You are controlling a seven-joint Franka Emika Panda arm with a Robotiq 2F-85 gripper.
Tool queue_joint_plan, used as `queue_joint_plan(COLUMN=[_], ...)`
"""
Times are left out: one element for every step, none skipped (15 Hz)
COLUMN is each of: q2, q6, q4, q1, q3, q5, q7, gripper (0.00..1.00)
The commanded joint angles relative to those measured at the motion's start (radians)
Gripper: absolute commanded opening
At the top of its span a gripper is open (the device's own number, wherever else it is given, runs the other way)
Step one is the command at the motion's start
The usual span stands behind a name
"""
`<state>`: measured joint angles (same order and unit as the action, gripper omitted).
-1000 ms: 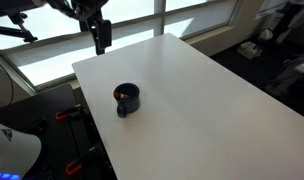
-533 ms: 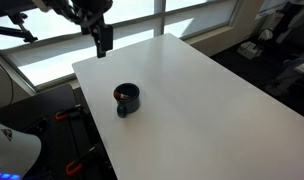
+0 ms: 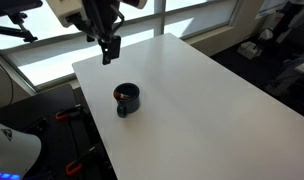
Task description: Remove the marker from the mug.
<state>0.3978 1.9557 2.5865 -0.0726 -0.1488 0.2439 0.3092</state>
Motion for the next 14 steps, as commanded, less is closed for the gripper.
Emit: queue_joint_plan(q2=[-0.096, -0.114, -0.124, -0.086, -0.102, -0.113, -0.119, -0.121, -0.134, -0.154, -0.172, -0.189, -0.213, -0.233], q6=[0.010, 0.001, -0.009, 0.001, 0.001, 0.001, 0.001, 0.001, 0.003, 0.004, 0.007, 0.004, 0.007, 0.009], q4=[-0.068, -0.083, -0.090, -0.055, -0.065, -0.072, -0.076, -0.078, -0.081, -0.088, -0.094, -0.099, -0.104, -0.109], q1=[0.008, 0.011, 0.014, 0.022, 0.024, 0.024, 0.025, 0.025, 0.027, 0.030, 0.034, 0.037, 0.042, 0.047], q3=[0.006, 0.006, 0.007, 0.020, 0.021, 0.022, 0.022, 0.022, 0.022, 0.021, 0.023, 0.022, 0.023, 0.023], q5=[0.036, 0.043, 0.047, 0.025, 0.027, 0.027, 0.028, 0.028, 0.031, 0.035, 0.034, 0.036, 0.034, 0.034], q7=[0.046, 0.051, 0.055, 0.028, 0.029, 0.029, 0.029, 0.029, 0.025, 0.026, 0.022, 0.023, 0.014, 0.012], gripper=[1.00, 1.00, 1.00, 1.00, 1.00, 1.00, 1.00, 1.00, 1.00, 1.00, 1.00, 1.00, 1.00, 1.00])
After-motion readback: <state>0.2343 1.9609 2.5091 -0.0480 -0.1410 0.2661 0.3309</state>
